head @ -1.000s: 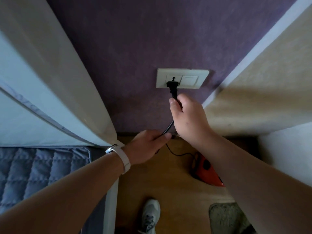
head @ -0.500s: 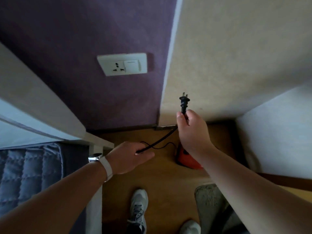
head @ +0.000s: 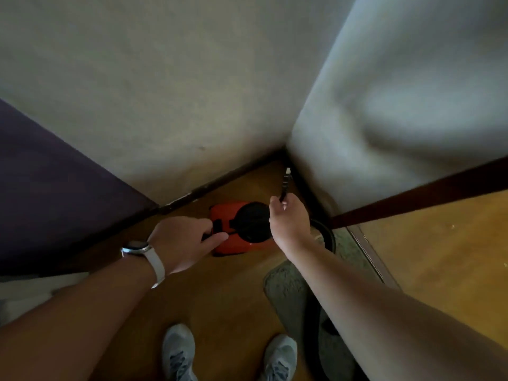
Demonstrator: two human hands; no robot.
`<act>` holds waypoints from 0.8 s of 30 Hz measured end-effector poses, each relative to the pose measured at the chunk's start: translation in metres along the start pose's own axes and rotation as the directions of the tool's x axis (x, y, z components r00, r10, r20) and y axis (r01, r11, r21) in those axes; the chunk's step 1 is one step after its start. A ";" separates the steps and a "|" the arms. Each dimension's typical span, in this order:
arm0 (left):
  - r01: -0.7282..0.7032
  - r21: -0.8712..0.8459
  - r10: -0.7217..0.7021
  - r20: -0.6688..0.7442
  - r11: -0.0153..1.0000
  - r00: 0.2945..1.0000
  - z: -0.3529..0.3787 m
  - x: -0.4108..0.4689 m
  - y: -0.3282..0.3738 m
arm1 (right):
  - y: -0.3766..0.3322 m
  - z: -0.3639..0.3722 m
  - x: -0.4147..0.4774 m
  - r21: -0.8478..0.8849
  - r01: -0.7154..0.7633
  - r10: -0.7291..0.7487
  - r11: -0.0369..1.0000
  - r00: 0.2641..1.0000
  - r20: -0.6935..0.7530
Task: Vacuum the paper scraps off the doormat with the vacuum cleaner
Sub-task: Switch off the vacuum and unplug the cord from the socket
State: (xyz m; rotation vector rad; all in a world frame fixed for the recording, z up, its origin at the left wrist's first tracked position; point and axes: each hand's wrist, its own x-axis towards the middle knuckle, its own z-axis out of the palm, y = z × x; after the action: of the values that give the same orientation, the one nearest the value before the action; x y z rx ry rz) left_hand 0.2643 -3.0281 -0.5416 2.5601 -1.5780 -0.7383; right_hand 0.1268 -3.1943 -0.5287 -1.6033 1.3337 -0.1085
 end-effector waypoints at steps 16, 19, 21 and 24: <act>-0.421 0.193 0.459 -0.247 0.886 0.853 0.201 0.196 -0.015 | 0.214 0.054 0.197 0.052 -0.134 0.127 0.990 0.984 0.123; -0.354 0.134 0.376 -0.234 0.926 0.896 0.216 0.205 -0.006 | 0.219 0.056 0.210 -0.088 -0.038 0.050 0.995 0.989 0.139; -0.322 0.138 0.347 -0.243 0.937 0.906 0.228 0.205 -0.001 | 0.217 0.058 0.213 -0.192 0.020 0.009 0.981 0.989 0.146; -0.247 0.149 0.280 -0.278 0.958 0.919 0.234 0.204 0.002 | 0.216 0.058 0.216 -0.197 0.037 -0.006 0.980 0.988 0.154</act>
State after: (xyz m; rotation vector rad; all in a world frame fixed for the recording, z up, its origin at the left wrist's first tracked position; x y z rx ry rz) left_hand 0.2396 -3.1546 -0.8242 2.3165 -1.8478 -0.2335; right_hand 0.0977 -3.3012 -0.8189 -1.7566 1.2391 0.1367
